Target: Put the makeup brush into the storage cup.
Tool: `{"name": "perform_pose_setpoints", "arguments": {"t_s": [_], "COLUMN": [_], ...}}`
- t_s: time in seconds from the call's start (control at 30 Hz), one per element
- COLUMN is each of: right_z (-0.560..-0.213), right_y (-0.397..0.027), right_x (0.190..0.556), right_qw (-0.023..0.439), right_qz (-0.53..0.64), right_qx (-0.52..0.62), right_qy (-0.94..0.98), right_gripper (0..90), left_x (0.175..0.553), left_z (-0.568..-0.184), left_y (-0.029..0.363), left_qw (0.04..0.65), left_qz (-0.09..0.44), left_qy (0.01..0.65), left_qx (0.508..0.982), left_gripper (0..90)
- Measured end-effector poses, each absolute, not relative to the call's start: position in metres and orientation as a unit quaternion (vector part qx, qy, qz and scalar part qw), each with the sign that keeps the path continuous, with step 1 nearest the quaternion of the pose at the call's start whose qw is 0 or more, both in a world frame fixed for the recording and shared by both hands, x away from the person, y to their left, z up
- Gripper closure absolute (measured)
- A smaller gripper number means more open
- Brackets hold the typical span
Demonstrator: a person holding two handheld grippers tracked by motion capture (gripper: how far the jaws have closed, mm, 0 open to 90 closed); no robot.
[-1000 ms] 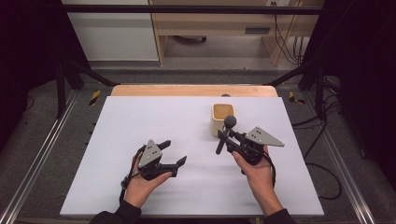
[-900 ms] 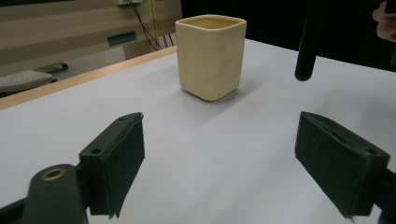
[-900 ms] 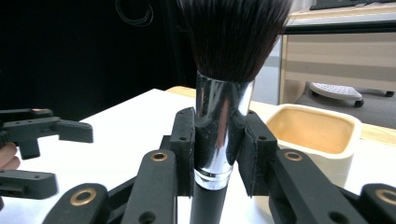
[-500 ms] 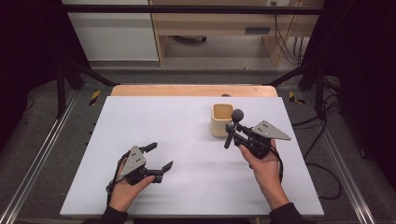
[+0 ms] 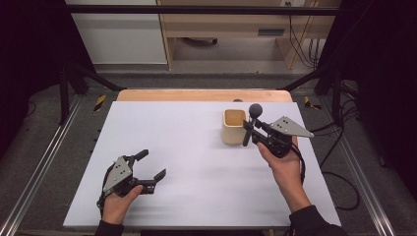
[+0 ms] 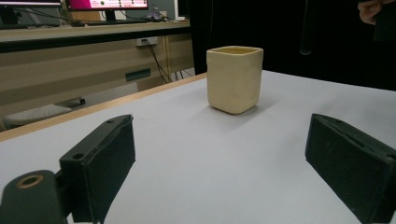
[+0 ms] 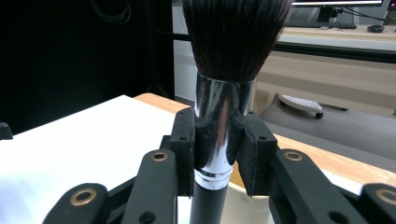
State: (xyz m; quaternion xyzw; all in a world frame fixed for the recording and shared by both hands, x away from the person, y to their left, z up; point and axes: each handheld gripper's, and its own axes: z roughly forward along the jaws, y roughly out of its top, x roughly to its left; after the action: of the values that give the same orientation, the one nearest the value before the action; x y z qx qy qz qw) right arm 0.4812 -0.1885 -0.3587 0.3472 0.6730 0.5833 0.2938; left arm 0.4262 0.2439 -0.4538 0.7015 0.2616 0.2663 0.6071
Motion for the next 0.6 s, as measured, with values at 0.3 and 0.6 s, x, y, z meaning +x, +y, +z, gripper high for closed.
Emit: {"name": "perform_pose_setpoints", "arguments": {"t_s": [0.3,0.6], "right_z": [-0.348,-0.342], "right_y": [-0.189,-0.19], "right_x": [0.487,0.494], "right_qw": [0.299,0.302], "right_qz": [0.585,0.59], "right_qx": [0.348,0.352], "right_qy": [0.669,0.661], "right_gripper": [70.0,70.0], "left_x": [0.426,0.429], "left_z": [-0.455,-0.458], "left_y": [0.254,0.26], "left_qw": [0.621,0.624], "left_qz": [0.281,0.28], "left_qy": [0.272,0.273], "left_qx": [0.679,0.676], "left_gripper": [6.0,5.5]}}
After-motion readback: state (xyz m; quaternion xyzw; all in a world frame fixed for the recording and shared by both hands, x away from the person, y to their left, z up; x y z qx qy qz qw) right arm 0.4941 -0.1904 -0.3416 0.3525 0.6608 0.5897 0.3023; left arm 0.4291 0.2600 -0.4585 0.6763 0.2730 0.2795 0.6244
